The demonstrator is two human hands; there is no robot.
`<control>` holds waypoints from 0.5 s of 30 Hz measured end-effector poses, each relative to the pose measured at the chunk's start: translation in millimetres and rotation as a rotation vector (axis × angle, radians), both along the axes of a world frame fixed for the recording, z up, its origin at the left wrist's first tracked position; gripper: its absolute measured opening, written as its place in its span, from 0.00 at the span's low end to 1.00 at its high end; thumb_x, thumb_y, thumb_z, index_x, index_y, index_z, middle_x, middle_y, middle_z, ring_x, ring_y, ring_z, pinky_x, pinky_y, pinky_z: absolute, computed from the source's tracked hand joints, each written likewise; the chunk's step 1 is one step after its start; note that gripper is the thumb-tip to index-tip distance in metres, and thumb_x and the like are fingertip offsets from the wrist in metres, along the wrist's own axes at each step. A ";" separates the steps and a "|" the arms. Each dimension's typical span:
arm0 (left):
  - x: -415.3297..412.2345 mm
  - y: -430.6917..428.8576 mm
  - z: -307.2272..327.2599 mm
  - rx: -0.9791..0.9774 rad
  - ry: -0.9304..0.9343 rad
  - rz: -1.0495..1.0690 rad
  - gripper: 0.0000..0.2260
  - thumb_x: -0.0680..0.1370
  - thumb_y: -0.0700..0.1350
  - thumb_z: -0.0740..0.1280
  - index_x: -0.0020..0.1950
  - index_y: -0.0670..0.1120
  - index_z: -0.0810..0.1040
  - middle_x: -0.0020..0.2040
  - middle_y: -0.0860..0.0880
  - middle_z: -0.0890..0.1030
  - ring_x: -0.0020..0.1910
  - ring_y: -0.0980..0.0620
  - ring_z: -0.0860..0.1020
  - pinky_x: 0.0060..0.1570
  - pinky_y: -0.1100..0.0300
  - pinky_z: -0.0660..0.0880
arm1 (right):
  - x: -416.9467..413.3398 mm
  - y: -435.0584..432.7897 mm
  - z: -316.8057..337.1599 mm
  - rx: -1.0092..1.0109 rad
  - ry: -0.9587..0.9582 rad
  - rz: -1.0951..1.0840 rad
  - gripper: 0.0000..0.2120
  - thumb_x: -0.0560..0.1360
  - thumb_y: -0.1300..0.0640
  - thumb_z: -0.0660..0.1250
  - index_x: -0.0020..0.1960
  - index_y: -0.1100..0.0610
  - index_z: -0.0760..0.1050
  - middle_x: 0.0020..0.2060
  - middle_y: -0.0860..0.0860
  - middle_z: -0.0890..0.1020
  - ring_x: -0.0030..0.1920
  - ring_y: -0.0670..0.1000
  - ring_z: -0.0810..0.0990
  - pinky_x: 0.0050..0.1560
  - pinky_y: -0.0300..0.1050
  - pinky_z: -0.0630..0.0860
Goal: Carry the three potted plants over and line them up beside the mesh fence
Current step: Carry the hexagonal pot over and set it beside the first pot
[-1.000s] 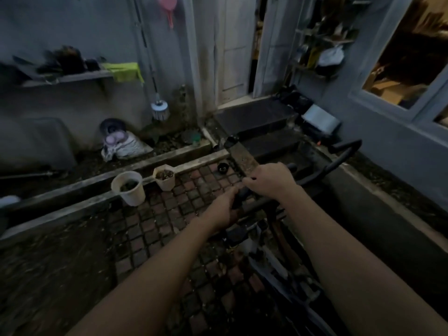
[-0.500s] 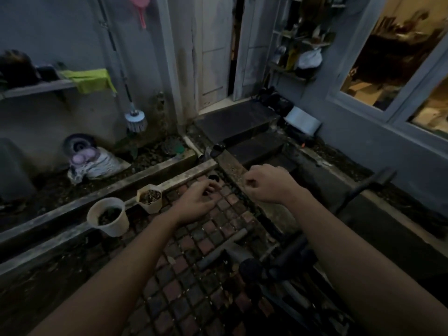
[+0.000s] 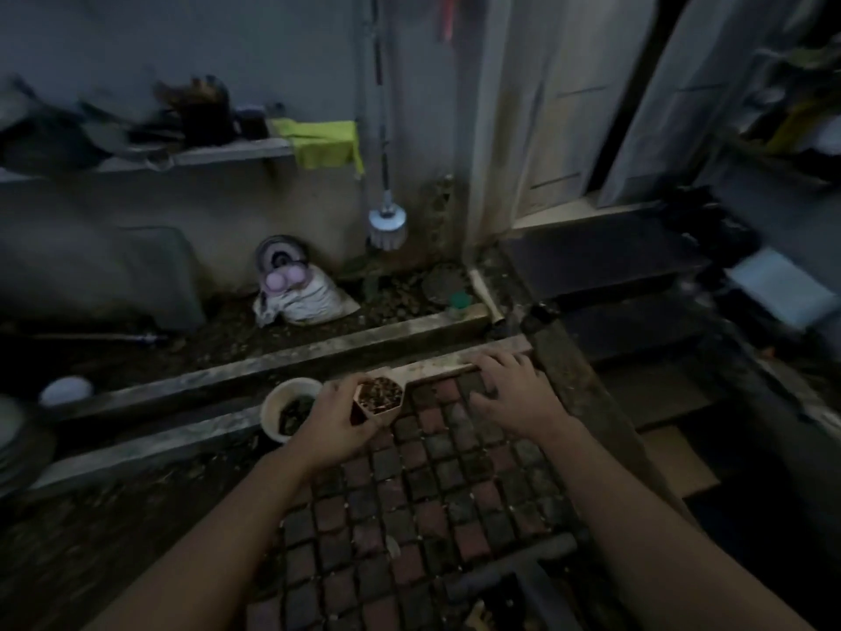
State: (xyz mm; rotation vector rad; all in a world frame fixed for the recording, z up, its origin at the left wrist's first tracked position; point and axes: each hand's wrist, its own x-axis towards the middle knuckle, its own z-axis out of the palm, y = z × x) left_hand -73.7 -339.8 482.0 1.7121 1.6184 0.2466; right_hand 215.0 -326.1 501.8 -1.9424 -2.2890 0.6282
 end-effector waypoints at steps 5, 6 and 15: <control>-40.1 78.8 -105.1 -0.039 0.067 0.039 0.33 0.74 0.59 0.67 0.78 0.53 0.64 0.76 0.47 0.68 0.76 0.45 0.68 0.74 0.48 0.68 | -35.9 107.2 -130.7 -0.081 0.146 0.003 0.31 0.74 0.41 0.64 0.76 0.42 0.63 0.77 0.50 0.66 0.75 0.60 0.65 0.70 0.55 0.67; -43.7 96.6 -138.6 -0.043 0.087 0.036 0.33 0.75 0.58 0.69 0.78 0.53 0.64 0.77 0.47 0.67 0.76 0.45 0.66 0.75 0.48 0.67 | -40.4 125.4 -167.7 -0.075 0.158 -0.007 0.34 0.71 0.38 0.62 0.75 0.43 0.63 0.76 0.50 0.67 0.75 0.60 0.66 0.71 0.56 0.67; -28.0 238.9 -496.0 0.085 0.218 -0.146 0.30 0.80 0.56 0.67 0.80 0.55 0.60 0.78 0.48 0.63 0.76 0.40 0.63 0.73 0.44 0.67 | -77.9 225.4 -537.1 0.048 0.275 0.036 0.31 0.71 0.40 0.63 0.72 0.50 0.72 0.70 0.54 0.75 0.72 0.58 0.72 0.73 0.60 0.67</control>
